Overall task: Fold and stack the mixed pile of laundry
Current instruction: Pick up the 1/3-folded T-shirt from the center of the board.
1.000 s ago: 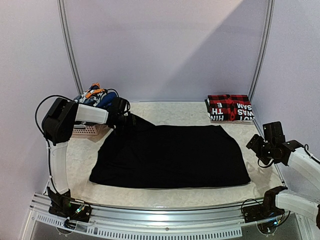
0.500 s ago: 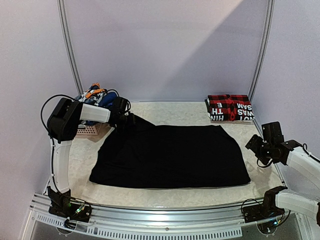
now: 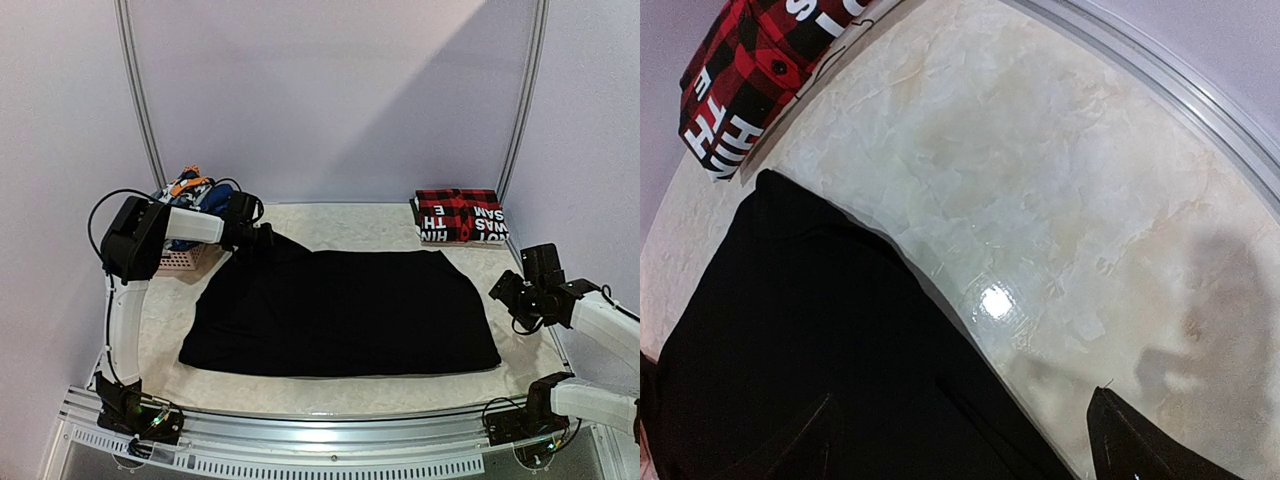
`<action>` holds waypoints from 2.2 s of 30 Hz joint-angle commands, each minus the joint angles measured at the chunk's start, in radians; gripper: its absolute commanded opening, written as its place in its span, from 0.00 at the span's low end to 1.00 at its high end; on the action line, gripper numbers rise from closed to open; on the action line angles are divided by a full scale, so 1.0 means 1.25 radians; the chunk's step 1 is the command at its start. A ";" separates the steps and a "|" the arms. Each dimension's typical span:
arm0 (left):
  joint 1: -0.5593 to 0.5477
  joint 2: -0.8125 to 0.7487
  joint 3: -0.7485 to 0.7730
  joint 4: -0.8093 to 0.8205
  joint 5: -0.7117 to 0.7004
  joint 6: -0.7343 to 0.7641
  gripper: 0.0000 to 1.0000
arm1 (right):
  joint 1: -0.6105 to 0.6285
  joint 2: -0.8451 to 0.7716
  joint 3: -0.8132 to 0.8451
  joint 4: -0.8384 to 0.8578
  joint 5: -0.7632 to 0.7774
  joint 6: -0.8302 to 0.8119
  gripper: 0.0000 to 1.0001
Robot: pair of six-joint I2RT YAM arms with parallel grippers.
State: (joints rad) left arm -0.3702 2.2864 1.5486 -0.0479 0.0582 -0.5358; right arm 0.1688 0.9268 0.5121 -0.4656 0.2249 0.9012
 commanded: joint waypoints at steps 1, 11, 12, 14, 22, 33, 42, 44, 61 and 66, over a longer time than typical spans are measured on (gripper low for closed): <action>0.006 0.003 0.008 0.055 0.042 -0.006 0.00 | -0.003 0.019 -0.003 0.016 -0.009 0.002 0.85; 0.001 -0.103 -0.070 0.084 0.063 -0.020 0.00 | -0.002 0.033 0.016 0.015 -0.012 -0.001 0.84; 0.000 -0.115 -0.082 0.083 0.064 -0.021 0.00 | -0.003 0.035 0.020 0.014 -0.011 -0.002 0.84; -0.004 -0.137 -0.096 0.076 0.061 -0.028 0.00 | -0.002 0.037 0.025 0.015 -0.010 -0.001 0.84; -0.023 -0.216 -0.154 0.041 0.038 -0.049 0.00 | -0.002 0.039 0.037 0.019 -0.018 0.001 0.84; -0.051 -0.312 -0.230 -0.003 0.024 -0.049 0.00 | -0.002 0.098 0.093 0.011 -0.069 -0.046 0.82; -0.070 -0.366 -0.294 0.004 0.021 -0.047 0.00 | 0.012 0.217 0.175 -0.021 -0.118 -0.111 0.80; -0.074 -0.376 -0.308 0.007 0.022 -0.047 0.00 | 0.025 0.244 0.195 -0.028 -0.120 -0.124 0.80; -0.079 -0.413 -0.392 0.024 0.035 -0.039 0.00 | 0.087 0.479 0.397 -0.085 -0.031 -0.170 0.81; -0.079 -0.418 -0.407 0.046 0.038 -0.036 0.00 | 0.087 0.538 0.460 -0.095 -0.011 -0.184 0.80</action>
State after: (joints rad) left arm -0.4583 1.7981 1.0618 -0.0208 0.0978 -0.5945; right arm 0.2741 1.5425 1.0225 -0.5564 0.1661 0.6971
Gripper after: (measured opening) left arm 0.008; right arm 0.810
